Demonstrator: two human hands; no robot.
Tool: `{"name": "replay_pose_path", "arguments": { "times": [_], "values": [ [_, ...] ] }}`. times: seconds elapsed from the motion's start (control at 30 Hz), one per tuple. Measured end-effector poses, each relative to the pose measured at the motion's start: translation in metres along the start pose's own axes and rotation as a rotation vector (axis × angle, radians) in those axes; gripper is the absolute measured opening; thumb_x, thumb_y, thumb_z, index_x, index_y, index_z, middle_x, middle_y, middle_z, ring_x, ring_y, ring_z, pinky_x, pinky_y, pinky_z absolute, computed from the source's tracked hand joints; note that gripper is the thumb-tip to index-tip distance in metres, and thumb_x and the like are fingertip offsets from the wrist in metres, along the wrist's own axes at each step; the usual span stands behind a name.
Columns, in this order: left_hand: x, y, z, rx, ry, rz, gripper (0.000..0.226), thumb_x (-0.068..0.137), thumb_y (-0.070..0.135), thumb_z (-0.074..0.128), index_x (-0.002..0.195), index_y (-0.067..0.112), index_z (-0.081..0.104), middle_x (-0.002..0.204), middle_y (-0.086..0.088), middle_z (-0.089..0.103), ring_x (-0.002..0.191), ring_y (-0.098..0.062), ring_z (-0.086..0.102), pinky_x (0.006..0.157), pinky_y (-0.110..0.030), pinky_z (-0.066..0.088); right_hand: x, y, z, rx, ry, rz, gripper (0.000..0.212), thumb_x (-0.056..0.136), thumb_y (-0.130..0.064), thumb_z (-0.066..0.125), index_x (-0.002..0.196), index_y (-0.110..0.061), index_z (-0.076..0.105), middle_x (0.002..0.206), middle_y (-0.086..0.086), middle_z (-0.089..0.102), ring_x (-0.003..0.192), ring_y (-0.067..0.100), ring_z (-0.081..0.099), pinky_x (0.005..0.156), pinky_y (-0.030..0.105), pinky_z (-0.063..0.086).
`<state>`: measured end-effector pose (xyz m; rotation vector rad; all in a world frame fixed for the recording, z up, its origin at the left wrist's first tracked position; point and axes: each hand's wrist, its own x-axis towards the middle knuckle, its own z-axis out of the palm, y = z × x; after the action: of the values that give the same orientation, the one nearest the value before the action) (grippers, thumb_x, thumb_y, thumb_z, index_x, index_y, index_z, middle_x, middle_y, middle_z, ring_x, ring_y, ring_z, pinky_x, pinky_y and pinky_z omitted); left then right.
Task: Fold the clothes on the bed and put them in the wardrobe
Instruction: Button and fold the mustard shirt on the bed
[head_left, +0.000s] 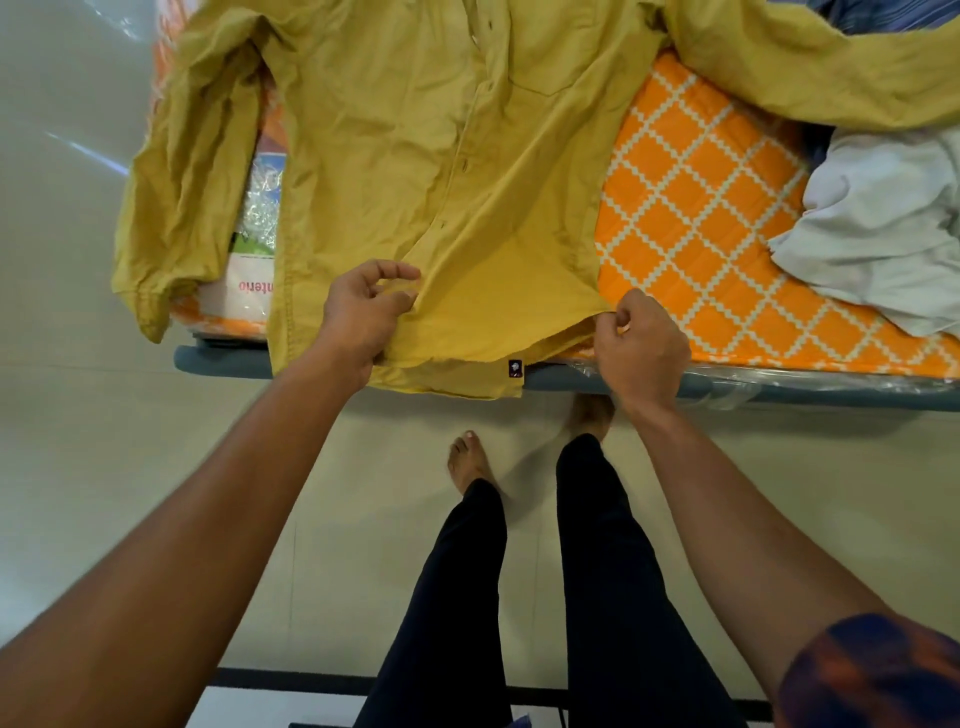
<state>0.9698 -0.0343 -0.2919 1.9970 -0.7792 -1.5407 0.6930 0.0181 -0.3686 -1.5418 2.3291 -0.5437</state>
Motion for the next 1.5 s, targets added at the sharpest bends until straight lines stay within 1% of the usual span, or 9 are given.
{"name": "replay_pose_path", "arguments": {
  "times": [0.13,0.27,0.4,0.63,0.83,1.1,1.23,1.37,1.5],
  "values": [
    [-0.011,-0.011,0.024,0.151,0.0,0.133,0.031,0.098,0.006,0.053,0.085,0.028,0.071,0.121,0.004,0.065,0.11,-0.013,0.056,0.078,-0.026,0.046,-0.012,0.033,-0.04,0.027,0.042,0.0,0.021,0.088,-0.008,0.051,0.106,-0.011,0.06,0.071,0.009,0.058,0.06,0.032,0.053,0.057,0.031,0.031],
    [-0.02,-0.038,0.05,0.308,-0.148,0.175,0.032,0.099,0.005,0.052,0.086,0.029,0.068,0.107,0.003,0.065,0.09,-0.014,0.058,0.07,-0.022,0.044,-0.052,0.07,-0.055,-0.046,0.049,-0.055,0.052,0.087,-0.007,0.039,0.134,-0.013,0.059,0.108,0.014,0.065,0.087,0.037,0.061,0.065,0.04,0.049],
    [-0.015,-0.068,0.071,0.498,-0.198,0.131,0.022,0.098,0.008,0.055,0.103,0.02,0.073,0.134,-0.001,0.057,0.127,-0.017,0.051,0.096,-0.023,0.038,-0.072,0.093,-0.041,-0.191,-0.098,0.046,0.048,0.083,-0.009,0.037,0.121,-0.016,0.067,0.095,0.009,0.052,0.066,0.033,0.053,0.053,0.032,0.037],
    [-0.008,-0.087,0.075,0.581,-0.343,0.05,0.022,0.094,0.005,0.062,0.104,0.022,0.072,0.139,-0.003,0.057,0.129,-0.022,0.053,0.1,-0.028,0.044,-0.077,0.107,-0.063,-0.26,-0.261,0.23,0.023,0.089,-0.017,0.042,0.086,-0.017,0.065,0.082,0.004,0.064,0.074,0.032,0.059,0.06,0.031,0.035],
    [-0.016,-0.085,0.078,0.595,-0.344,0.165,0.031,0.087,-0.003,0.056,0.08,0.026,0.062,0.066,0.013,0.055,0.049,-0.001,0.045,0.056,-0.026,0.038,-0.035,0.052,-0.07,-0.382,-0.46,0.162,0.016,0.088,-0.026,0.054,0.074,-0.019,0.057,0.064,-0.004,0.05,0.067,0.029,0.054,0.059,0.03,0.036],
    [-0.043,-0.08,0.107,0.885,-0.342,0.884,0.027,0.064,-0.008,0.069,0.082,0.01,0.072,0.083,-0.007,0.071,0.071,-0.031,0.067,0.051,-0.029,0.043,-0.008,-0.063,-0.03,0.219,-0.788,0.265,0.039,0.079,-0.06,0.069,0.073,-0.023,0.062,0.055,-0.002,0.068,0.055,0.016,0.066,0.06,0.037,0.053],
    [-0.045,-0.093,0.11,0.752,-0.343,0.791,0.029,0.072,-0.004,0.059,0.093,0.01,0.074,0.094,-0.007,0.071,0.079,-0.027,0.065,0.061,-0.03,0.049,-0.006,-0.059,-0.023,-0.013,-0.674,0.169,0.011,0.079,-0.024,0.063,0.069,-0.017,0.062,0.058,-0.003,0.064,0.061,0.023,0.064,0.054,0.035,0.048],
    [-0.042,-0.101,0.099,0.351,-0.126,0.324,0.026,0.087,-0.001,0.056,0.096,0.018,0.072,0.095,0.007,0.069,0.086,-0.007,0.063,0.078,-0.026,0.053,-0.013,-0.03,-0.029,0.045,-0.469,0.105,0.016,0.082,-0.018,0.065,0.067,-0.014,0.062,0.059,-0.002,0.06,0.057,0.021,0.057,0.052,0.035,0.043],
    [-0.022,-0.101,0.079,0.411,-0.079,0.3,0.027,0.087,0.001,0.06,0.107,0.016,0.069,0.098,0.003,0.067,0.085,-0.011,0.064,0.08,-0.033,0.055,-0.012,0.006,-0.056,0.089,-0.122,0.06,0.009,0.082,-0.011,0.068,0.075,-0.007,0.071,0.068,0.006,0.065,0.064,0.024,0.058,0.059,0.037,0.047]
  ]
}}
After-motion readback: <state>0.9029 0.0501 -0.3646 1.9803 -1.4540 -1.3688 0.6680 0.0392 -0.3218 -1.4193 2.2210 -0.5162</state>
